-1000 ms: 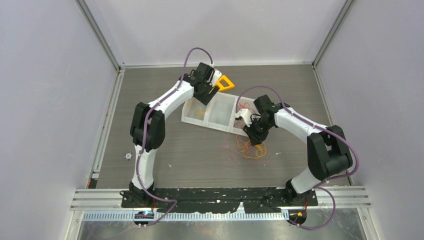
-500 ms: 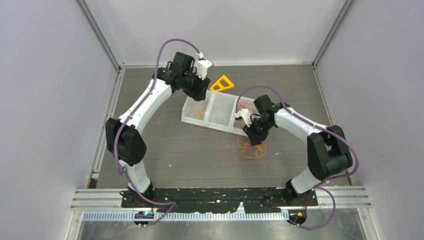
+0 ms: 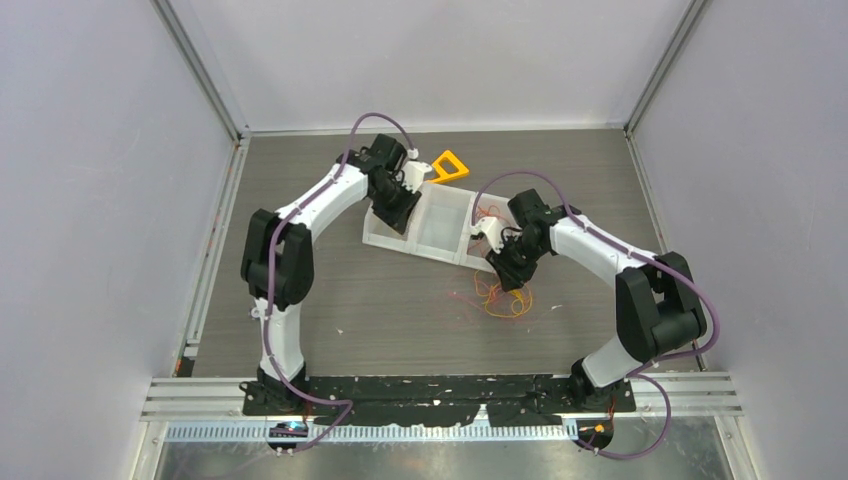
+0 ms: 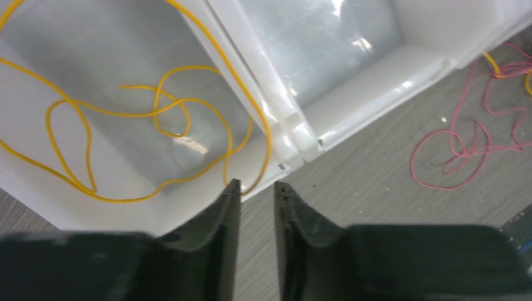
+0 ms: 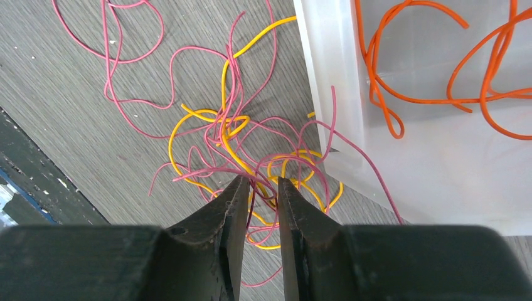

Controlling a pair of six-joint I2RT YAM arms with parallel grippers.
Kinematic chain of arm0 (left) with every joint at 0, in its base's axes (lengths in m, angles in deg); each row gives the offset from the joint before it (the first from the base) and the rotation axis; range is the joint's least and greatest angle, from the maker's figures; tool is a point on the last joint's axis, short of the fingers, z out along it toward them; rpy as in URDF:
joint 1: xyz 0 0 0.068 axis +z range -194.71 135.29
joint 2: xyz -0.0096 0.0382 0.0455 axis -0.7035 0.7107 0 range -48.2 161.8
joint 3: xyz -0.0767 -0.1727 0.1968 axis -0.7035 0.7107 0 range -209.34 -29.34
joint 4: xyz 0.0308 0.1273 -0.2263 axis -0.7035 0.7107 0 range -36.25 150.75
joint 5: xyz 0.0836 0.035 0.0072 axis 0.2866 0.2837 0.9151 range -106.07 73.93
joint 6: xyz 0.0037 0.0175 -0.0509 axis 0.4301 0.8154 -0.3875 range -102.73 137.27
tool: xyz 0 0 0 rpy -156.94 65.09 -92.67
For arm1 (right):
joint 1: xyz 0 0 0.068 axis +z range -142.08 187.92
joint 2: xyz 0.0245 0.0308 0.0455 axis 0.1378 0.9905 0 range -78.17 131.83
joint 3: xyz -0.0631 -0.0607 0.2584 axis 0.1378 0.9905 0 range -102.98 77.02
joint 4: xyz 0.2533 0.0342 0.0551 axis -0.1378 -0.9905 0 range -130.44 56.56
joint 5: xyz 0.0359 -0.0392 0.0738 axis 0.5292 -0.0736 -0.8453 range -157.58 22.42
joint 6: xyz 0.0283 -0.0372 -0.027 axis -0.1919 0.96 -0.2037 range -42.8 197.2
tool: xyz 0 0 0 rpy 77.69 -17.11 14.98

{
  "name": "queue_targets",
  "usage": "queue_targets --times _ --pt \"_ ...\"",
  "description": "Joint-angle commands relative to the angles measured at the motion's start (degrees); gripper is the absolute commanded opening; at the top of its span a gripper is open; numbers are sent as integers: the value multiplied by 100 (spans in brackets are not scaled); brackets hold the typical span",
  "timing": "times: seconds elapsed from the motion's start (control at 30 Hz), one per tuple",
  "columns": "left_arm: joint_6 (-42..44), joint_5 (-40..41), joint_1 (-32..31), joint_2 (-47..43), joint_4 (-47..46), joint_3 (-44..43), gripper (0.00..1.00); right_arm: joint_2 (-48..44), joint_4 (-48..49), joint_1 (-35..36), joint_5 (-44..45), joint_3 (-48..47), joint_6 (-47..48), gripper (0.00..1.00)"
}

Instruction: Untangle the cables

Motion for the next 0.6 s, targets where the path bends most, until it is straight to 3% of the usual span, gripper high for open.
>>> queue_targets --times 0.0,0.13,0.23,0.27,0.37,0.43,0.5,0.57 --pt "-71 544 163 282 -308 -367 17 -308 4 -16 -81 -52 -57 30" --pt "-59 745 252 422 -433 -419 0 -354 4 -14 -76 -16 -62 30" --pt "-47 793 251 496 -483 -398 2 -376 4 -16 -87 -1 -61 30" --pt "-55 736 253 520 -462 -411 10 -378 10 -16 -89 1 -71 30" --pt "-69 430 253 210 -479 -356 49 -428 12 -21 -94 -20 -86 30" --pt "-141 237 249 -310 -698 -151 67 -553 8 -24 -195 -38 -59 32" --pt "-113 -25 253 -906 -872 59 80 -751 1 -25 -410 -48 -19 36" --pt "28 -320 262 -1532 -1044 357 84 -956 -15 -25 -677 -69 31 43"
